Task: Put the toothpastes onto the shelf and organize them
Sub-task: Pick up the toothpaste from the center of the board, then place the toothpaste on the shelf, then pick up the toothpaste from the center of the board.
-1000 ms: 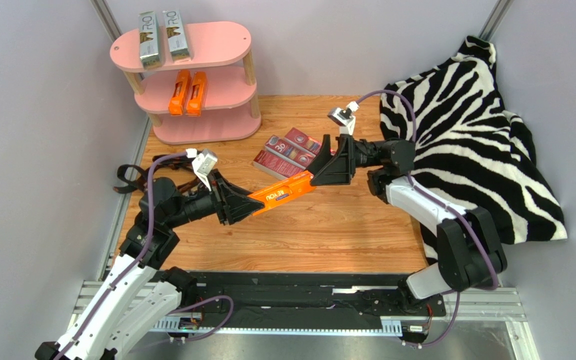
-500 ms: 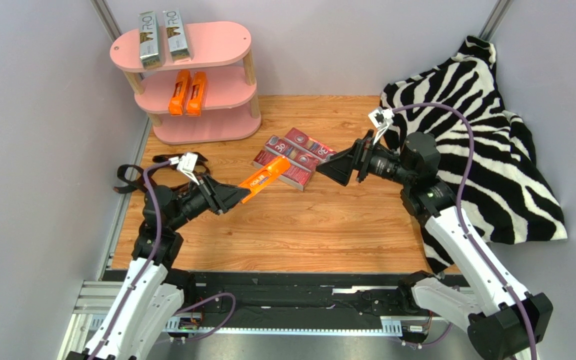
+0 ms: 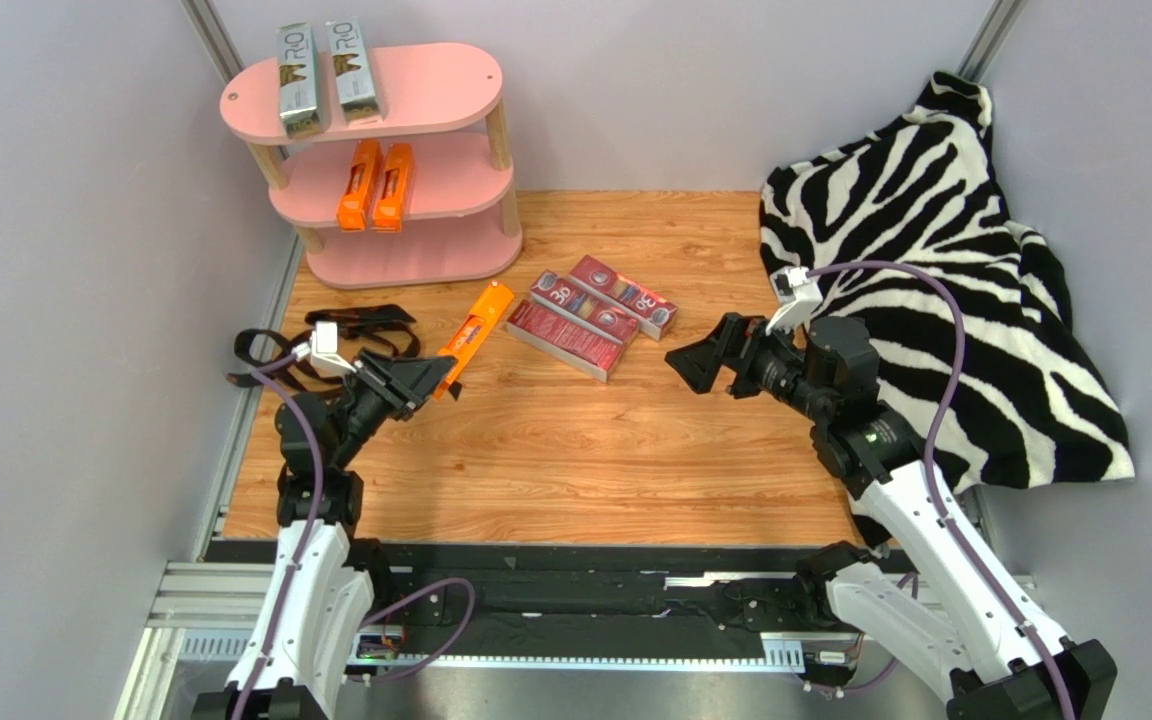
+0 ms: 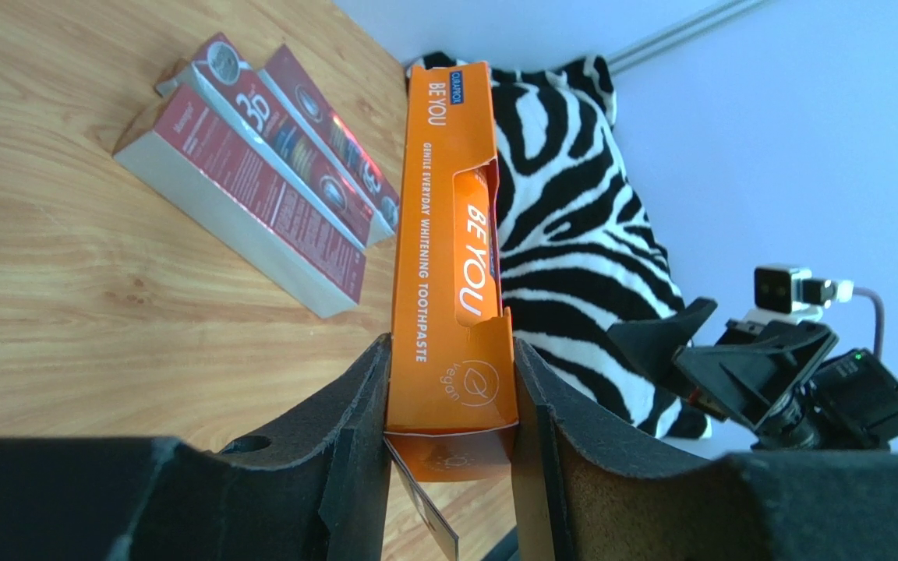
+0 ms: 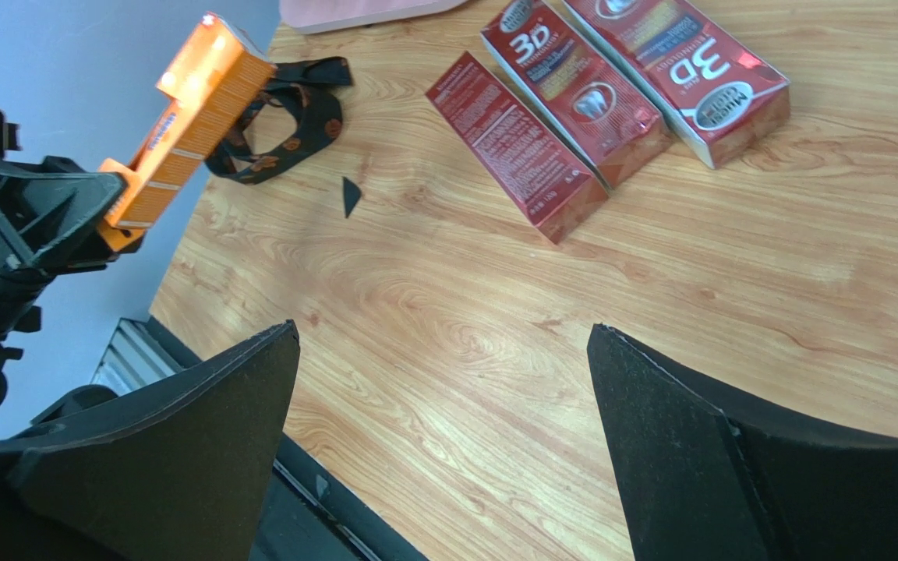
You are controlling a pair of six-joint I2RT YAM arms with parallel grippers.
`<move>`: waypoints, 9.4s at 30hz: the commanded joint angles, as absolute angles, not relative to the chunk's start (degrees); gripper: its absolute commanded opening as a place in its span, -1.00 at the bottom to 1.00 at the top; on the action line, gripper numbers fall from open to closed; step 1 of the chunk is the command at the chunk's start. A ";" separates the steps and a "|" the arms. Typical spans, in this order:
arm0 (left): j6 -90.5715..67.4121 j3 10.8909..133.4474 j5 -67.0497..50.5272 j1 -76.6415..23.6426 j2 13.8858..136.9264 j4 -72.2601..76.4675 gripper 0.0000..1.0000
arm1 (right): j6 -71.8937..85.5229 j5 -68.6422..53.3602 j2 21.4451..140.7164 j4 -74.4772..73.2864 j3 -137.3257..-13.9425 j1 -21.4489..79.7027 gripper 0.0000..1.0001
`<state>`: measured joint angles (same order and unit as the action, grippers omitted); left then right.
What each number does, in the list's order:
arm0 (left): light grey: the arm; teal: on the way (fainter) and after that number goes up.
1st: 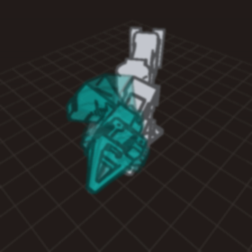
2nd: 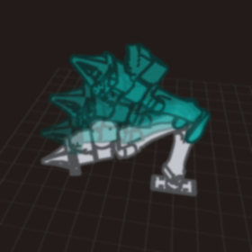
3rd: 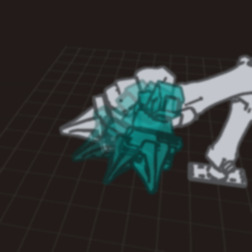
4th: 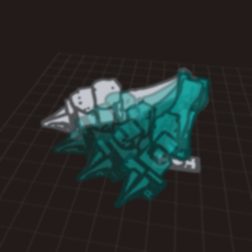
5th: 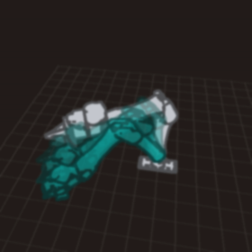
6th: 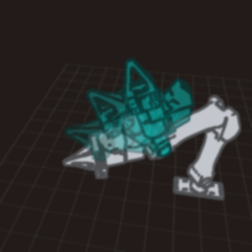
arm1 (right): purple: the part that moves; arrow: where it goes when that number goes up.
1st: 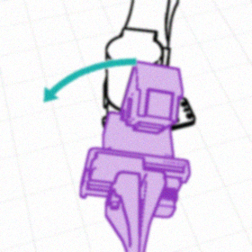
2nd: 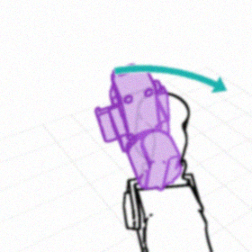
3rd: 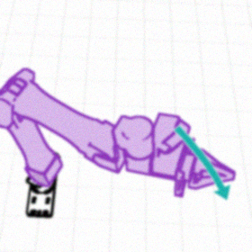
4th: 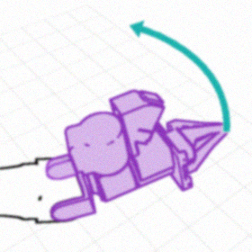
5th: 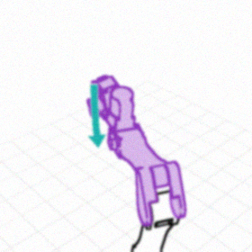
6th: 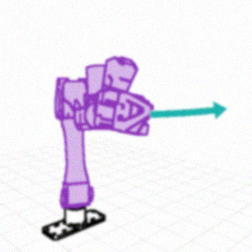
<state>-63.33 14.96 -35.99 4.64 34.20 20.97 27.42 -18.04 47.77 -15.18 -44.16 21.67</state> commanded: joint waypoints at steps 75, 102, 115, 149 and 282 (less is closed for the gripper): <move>-80.43 56.07 -4.31 1.23 95.36 37.02 -0.45 | 25.75 -19.69 52.74 -12.66 -41.22 22.32 0.97; -73.48 65.48 -7.47 0.26 95.63 22.33 0.46 | 25.84 -18.98 49.57 -14.33 -39.11 22.32 0.97; -73.48 58.28 -9.49 0.35 91.24 29.26 0.70 | 26.10 -18.98 48.43 -14.94 -38.58 22.32 0.96; -73.65 60.11 -12.57 0.88 93.16 31.82 0.46 | 26.63 -19.25 47.72 -14.68 -37.18 22.32 0.96; -39.64 21.62 -38.58 0.62 49.31 -0.70 0.98 | 21.27 6.76 94.92 -29.27 -59.41 32.17 0.45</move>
